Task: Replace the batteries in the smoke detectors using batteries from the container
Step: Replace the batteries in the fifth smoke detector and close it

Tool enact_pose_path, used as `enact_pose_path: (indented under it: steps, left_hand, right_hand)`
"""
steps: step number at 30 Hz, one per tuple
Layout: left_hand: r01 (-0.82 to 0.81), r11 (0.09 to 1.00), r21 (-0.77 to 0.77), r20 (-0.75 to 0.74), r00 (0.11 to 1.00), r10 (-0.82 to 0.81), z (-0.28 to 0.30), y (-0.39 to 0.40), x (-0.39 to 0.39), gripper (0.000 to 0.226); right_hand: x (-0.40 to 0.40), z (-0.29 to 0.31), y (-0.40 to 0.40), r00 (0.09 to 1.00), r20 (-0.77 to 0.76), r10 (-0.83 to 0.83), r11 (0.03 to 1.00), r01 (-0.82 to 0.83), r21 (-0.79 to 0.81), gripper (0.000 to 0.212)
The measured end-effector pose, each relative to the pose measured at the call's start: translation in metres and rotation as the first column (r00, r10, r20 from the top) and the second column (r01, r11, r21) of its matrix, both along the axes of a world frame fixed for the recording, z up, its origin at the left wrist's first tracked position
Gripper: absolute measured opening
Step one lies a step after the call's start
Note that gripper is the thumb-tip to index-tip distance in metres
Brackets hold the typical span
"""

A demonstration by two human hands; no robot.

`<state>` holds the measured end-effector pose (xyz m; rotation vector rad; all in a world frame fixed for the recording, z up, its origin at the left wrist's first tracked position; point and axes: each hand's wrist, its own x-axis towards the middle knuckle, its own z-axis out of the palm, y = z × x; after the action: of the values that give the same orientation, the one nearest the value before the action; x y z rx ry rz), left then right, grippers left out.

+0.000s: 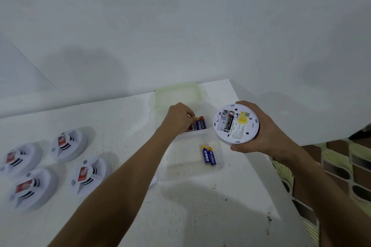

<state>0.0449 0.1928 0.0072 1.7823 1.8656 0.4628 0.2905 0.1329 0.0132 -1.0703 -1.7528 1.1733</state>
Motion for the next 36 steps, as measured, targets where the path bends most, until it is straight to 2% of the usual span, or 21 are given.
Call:
enact_pose_path:
  steps: [4, 7, 10, 12, 17, 25, 29, 36]
  left_hand:
    - [0.006, 0.999, 0.052, 0.030, 1.000, -0.007, 0.008, -0.005, 0.001, 0.023]
    - [0.003, 0.989, 0.147, 0.166, 0.986, -0.028, 0.026, -0.018, 0.005, 0.023]
    - [0.100, 0.972, 0.211, 0.279, 0.947, -0.158, 0.049, -0.037, 0.012, 0.009]
    - [0.199, 0.952, 0.234, 0.309, 0.913, -0.267, 0.062, -0.048, 0.015, 0.016]
    - [0.367, 0.910, 0.194, 0.162, 0.903, -0.399, 0.074, -0.059, 0.017, 0.029]
    - [0.315, 0.927, 0.205, 0.219, 0.908, -0.357, 0.073, -0.071, 0.017, 0.034]
    - [0.290, 0.937, 0.195, 0.258, 0.906, -0.335, 0.066, -0.075, 0.018, 0.035]
    - [0.272, 0.928, 0.253, 0.219, 0.919, -0.329, 0.060, -0.069, 0.015, 0.040]
  right_hand:
    - [-0.003, -0.001, 0.003, 1.000, 0.000, 0.010, 1.000, -0.010, 0.002, 0.095]
    - [-0.006, 0.001, 0.004, 1.000, -0.003, 0.020, 1.000, -0.020, 0.010, 0.095]
    - [-0.008, 0.002, 0.007, 0.999, 0.009, 0.039, 0.999, -0.039, 0.030, 0.096]
    - [-0.010, 0.003, 0.008, 0.998, 0.017, 0.054, 0.998, -0.055, 0.038, 0.099]
    - [-0.017, 0.010, 0.006, 0.994, 0.020, 0.106, 0.992, -0.108, 0.072, 0.098]
    - [-0.021, 0.020, 0.002, 0.989, 0.015, 0.147, 0.984, -0.148, 0.094, 0.094]
    - [-0.027, 0.021, 0.002, 0.984, 0.062, 0.169, 0.980, -0.174, 0.097, 0.088]
    - [-0.028, 0.016, 0.008, 0.983, 0.081, 0.167, 0.980, -0.174, 0.093, 0.092]
